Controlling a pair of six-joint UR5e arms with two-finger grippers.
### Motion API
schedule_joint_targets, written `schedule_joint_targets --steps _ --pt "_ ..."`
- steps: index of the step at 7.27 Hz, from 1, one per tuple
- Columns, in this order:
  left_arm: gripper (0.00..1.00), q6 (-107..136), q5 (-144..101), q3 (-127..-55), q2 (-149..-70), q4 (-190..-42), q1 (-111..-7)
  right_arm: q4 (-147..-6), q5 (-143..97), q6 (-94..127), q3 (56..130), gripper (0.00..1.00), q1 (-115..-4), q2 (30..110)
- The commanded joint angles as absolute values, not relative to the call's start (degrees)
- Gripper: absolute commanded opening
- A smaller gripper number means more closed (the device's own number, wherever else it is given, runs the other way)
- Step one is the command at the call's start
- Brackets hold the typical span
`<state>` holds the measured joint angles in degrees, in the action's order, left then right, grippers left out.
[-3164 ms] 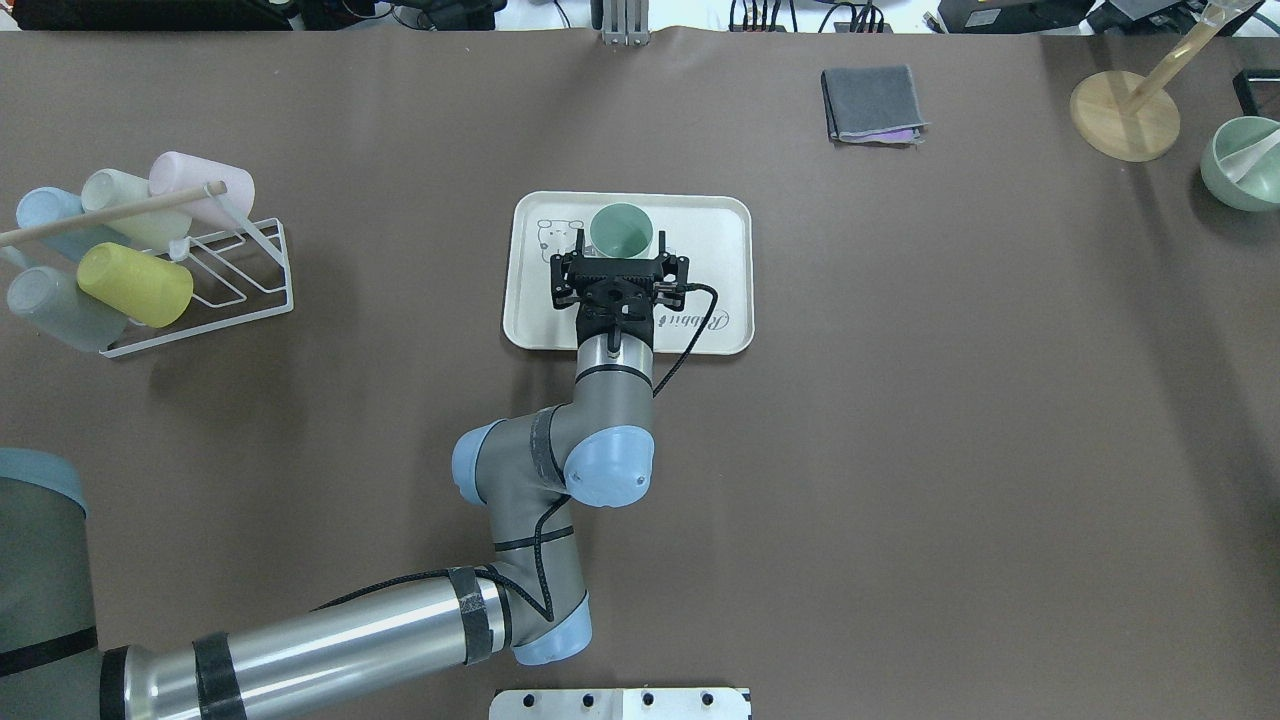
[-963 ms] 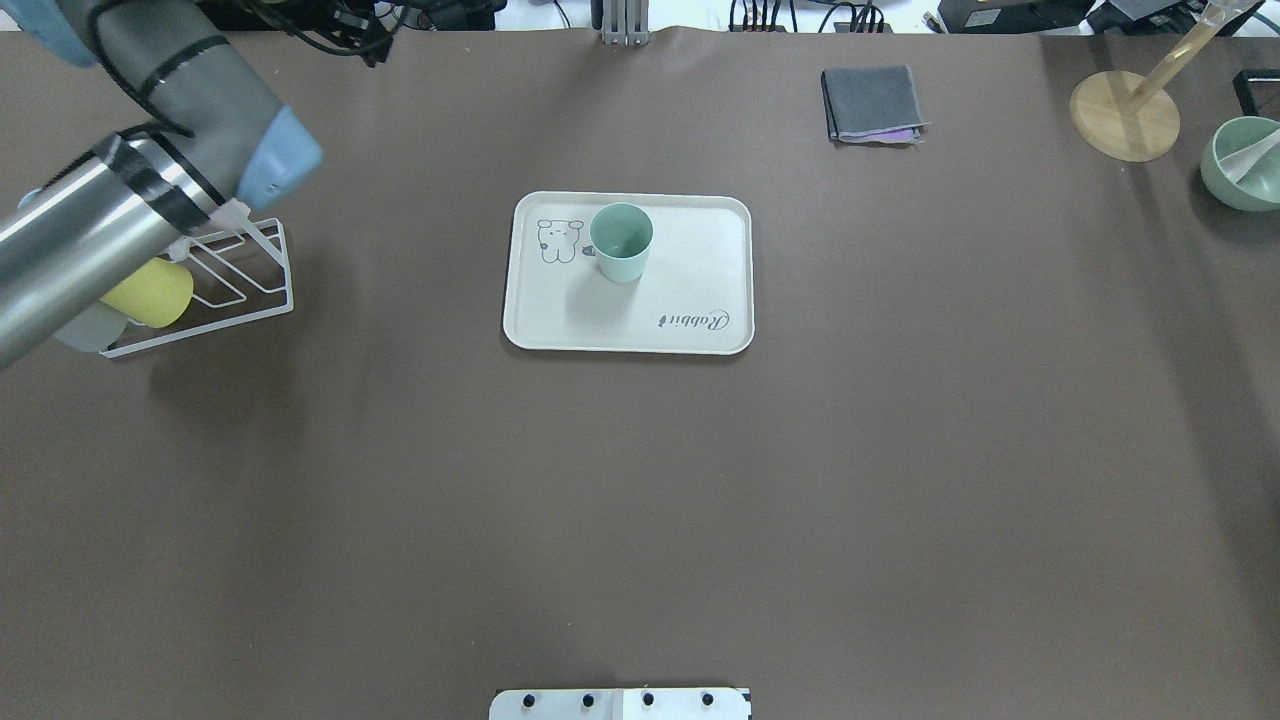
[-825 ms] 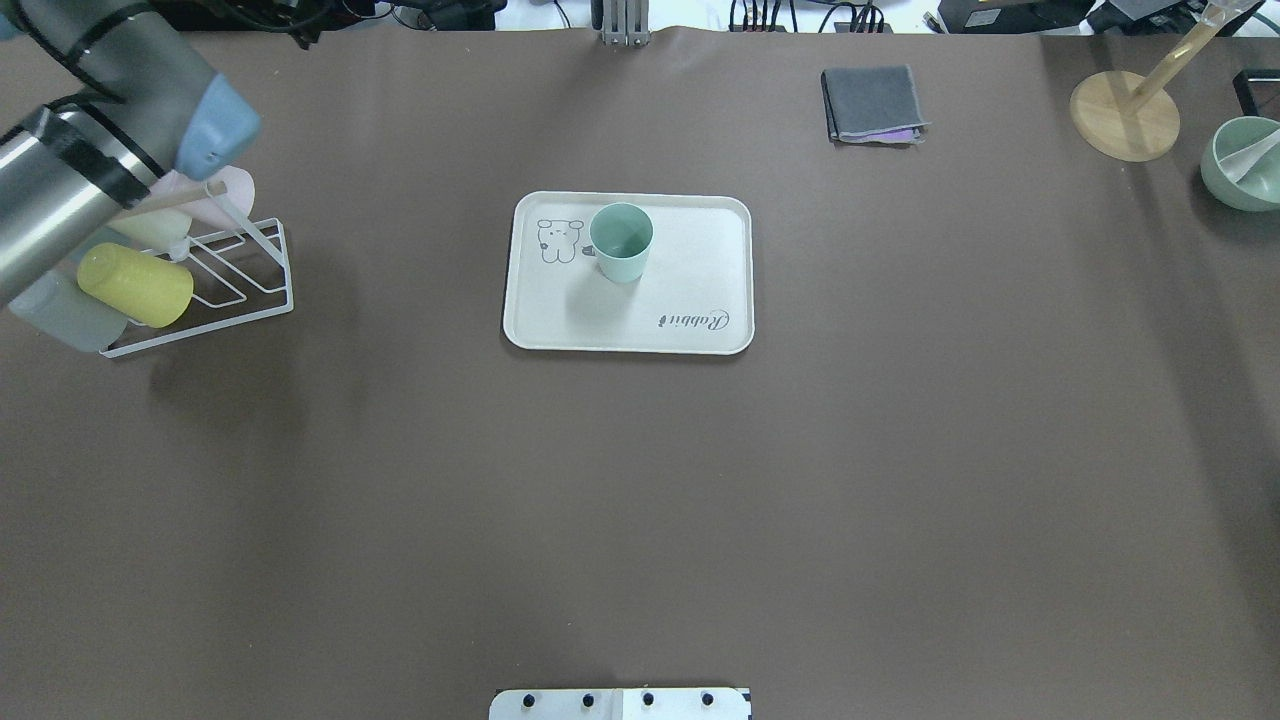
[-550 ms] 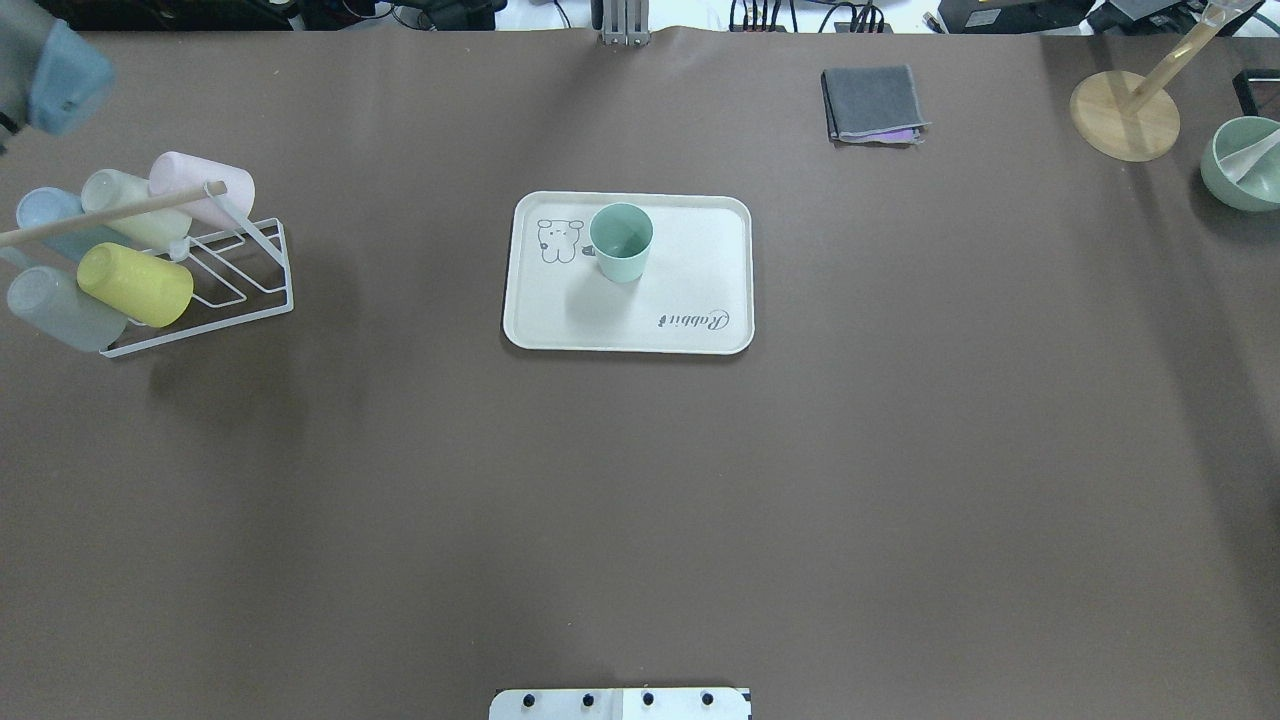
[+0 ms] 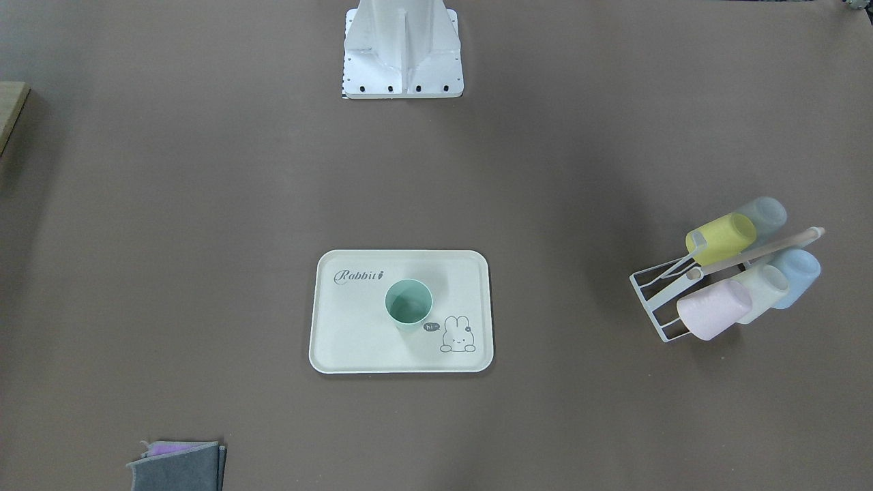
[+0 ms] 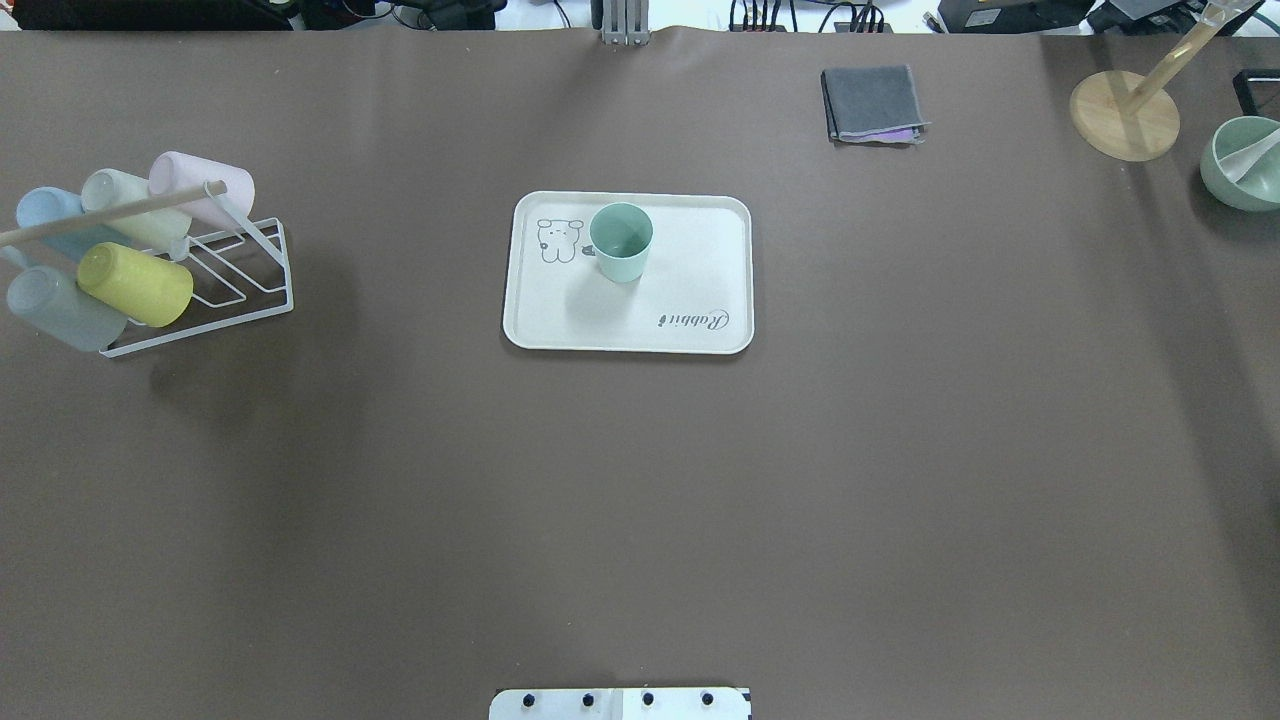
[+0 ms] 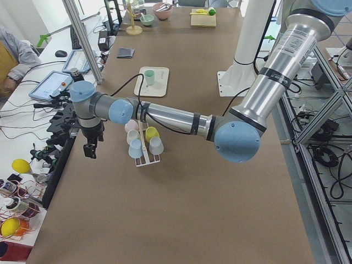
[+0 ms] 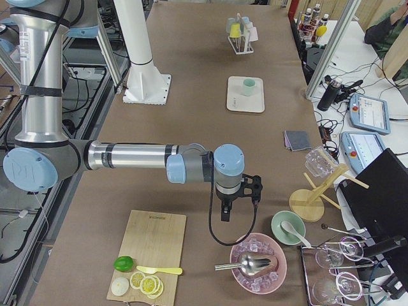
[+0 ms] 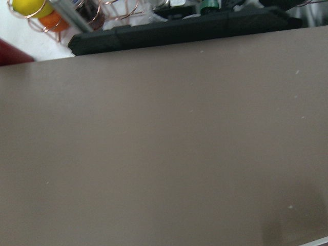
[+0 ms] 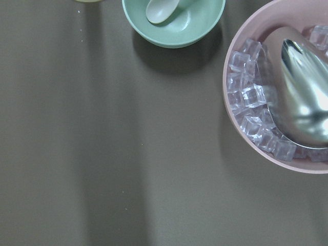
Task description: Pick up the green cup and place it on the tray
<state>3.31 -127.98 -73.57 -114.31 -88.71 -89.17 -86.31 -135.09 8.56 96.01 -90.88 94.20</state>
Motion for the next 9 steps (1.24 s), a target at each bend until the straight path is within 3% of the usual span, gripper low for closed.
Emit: schedule_joint_targets --steps 1,2,6,7,9 --pt "0.97 -0.18 -128.58 -84.72 -101.78 -87.18 -92.28 -86.31 -135.0 8.53 95.71 1.0 -90.88 94.13" --pt "0.97 0.17 -130.93 -91.86 -95.95 -86.49 -92.63 -86.31 -135.09 8.53 95.71 1.0 -90.88 94.13" --pt "0.97 0.18 -139.31 -95.52 -88.34 -86.83 -94.92 -86.22 -135.09 8.53 95.54 1.0 -90.88 94.22" --pt "0.97 0.35 -139.05 -100.24 -83.46 -87.01 -95.27 -86.31 -135.09 8.53 95.45 1.0 -90.88 94.22" --pt "0.97 0.26 -136.5 -101.08 -82.09 -86.49 -95.19 -86.31 -135.09 8.53 95.45 1.0 -90.88 94.22"
